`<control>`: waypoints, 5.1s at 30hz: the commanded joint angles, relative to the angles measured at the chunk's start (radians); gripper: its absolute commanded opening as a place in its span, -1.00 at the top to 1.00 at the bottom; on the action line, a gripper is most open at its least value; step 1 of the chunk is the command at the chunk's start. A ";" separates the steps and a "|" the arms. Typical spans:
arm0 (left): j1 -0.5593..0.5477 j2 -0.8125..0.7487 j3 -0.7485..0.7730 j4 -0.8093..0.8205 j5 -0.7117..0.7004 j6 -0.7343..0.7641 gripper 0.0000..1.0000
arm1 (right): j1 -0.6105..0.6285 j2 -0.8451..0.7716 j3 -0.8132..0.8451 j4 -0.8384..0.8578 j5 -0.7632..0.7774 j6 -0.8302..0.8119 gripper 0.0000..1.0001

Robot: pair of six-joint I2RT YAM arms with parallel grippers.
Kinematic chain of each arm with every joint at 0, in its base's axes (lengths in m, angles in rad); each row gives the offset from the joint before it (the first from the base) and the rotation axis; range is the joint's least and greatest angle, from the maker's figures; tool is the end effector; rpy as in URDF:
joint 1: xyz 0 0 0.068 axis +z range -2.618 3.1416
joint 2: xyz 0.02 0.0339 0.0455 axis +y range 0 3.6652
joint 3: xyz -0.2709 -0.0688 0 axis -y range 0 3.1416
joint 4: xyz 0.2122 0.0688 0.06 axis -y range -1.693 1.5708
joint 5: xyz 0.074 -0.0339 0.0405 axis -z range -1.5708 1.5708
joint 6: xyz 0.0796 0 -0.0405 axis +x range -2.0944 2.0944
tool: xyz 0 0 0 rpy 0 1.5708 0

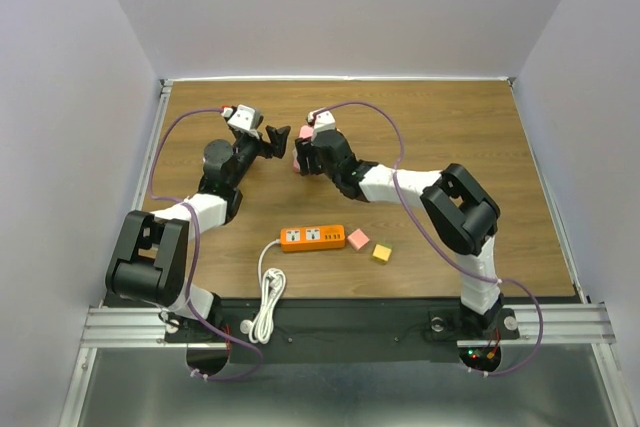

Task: Insert the plug

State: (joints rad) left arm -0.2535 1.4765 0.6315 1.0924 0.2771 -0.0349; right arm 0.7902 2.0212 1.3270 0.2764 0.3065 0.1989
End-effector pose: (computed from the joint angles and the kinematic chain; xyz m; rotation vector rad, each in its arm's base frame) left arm 0.3103 -0.1029 0.3012 0.3802 1.2906 -0.4271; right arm 0.3523 0.3216 0.2069 -0.3855 1.9459 0.3408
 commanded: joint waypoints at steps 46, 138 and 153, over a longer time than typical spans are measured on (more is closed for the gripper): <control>0.062 0.188 0.160 0.089 -0.024 -0.109 -0.67 | -0.092 -0.071 -0.077 -0.230 -0.265 -0.352 0.99; -0.132 0.501 0.407 -0.127 0.364 -0.117 -0.56 | -0.155 -0.374 -0.411 0.047 -0.245 -0.326 0.99; -0.138 0.539 0.445 -0.155 0.356 -0.108 -0.28 | -0.157 -0.415 -0.483 0.167 -0.250 -0.343 0.99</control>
State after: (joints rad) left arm -0.3931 2.0083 1.0328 0.9234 0.6392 -0.1570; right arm 0.6418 1.6718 0.8574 0.3069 0.0513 -0.1326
